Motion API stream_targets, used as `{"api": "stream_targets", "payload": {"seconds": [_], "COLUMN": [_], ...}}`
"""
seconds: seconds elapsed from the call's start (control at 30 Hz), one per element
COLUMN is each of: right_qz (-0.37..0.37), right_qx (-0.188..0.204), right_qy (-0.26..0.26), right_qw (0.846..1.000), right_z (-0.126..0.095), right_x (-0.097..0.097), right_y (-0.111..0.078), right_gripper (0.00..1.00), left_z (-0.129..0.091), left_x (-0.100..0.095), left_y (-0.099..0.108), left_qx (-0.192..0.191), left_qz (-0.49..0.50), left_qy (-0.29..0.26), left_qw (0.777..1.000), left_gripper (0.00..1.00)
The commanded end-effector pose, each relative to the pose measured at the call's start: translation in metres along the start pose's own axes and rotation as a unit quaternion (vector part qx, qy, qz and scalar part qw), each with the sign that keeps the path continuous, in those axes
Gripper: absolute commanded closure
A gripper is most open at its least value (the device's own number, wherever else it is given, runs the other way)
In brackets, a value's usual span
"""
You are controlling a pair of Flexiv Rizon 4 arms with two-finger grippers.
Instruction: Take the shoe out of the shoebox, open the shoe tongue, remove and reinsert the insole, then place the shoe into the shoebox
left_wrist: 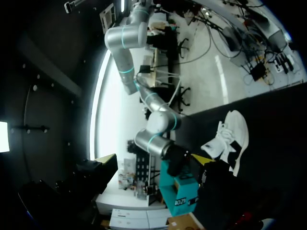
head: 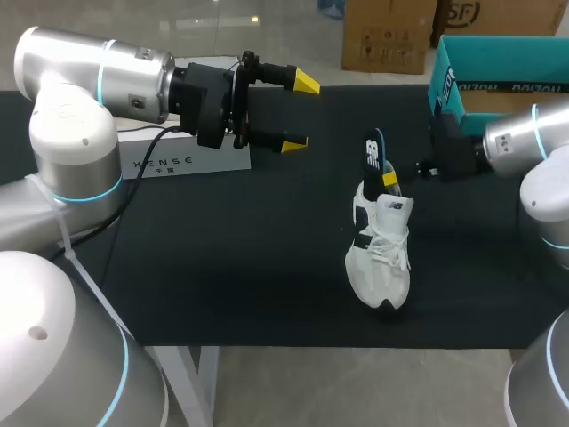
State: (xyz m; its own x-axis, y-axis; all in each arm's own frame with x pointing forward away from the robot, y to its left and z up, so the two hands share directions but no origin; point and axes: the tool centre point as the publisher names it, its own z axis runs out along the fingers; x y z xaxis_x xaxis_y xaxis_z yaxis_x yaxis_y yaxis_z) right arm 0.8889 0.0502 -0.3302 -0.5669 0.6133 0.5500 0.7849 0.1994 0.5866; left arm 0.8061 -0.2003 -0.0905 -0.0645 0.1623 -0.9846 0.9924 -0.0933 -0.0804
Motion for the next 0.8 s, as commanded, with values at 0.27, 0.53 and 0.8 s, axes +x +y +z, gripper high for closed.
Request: {"api": "stream_targets", "payload": {"seconds": [0.27, 0.53, 0.8], "right_qz": [0.010, 0.005, -0.001], "right_qx": [-0.003, -0.009, -0.006], "right_qy": [-0.007, -0.015, -0.013], "right_qw": [1.000, 1.000, 1.000], "right_z": [-0.002, -0.005, 0.000], "right_x": [0.002, 0.005, 0.006], "right_y": [-0.018, -0.008, -0.005], "right_gripper": [1.00, 0.71, 0.61], "left_z": [0.000, 0.000, 0.000], "left_x": [-0.001, -0.001, -0.001], "left_y": [0.000, 0.000, 0.000], "left_qx": [0.000, 0.000, 0.000], "left_qz": [0.000, 0.000, 0.000], "left_qy": [0.002, 0.002, 0.002], "left_qw": [1.000, 1.000, 1.000], "left_gripper": [0.00, 0.00, 0.00]}}
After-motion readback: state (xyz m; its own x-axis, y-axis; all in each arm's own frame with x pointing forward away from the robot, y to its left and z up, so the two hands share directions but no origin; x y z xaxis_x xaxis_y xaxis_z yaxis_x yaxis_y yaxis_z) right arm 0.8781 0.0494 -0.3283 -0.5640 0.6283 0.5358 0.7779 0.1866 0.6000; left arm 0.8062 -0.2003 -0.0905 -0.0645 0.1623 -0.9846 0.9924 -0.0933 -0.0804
